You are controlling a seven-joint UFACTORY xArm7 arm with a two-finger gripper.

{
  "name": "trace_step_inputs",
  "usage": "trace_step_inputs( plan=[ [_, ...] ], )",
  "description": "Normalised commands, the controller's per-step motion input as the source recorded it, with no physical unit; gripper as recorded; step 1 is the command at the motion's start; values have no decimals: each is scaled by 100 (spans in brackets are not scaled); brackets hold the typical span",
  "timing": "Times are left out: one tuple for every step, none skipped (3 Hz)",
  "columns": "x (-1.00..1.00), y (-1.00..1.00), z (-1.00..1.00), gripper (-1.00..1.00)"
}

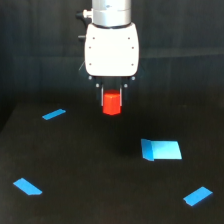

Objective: Pick up the red object from the table

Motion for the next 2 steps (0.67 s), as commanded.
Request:
trace_step_inputs(
  plan=[
    [-5, 2, 9, -98],
    [-15, -6, 0, -95]
  ],
)
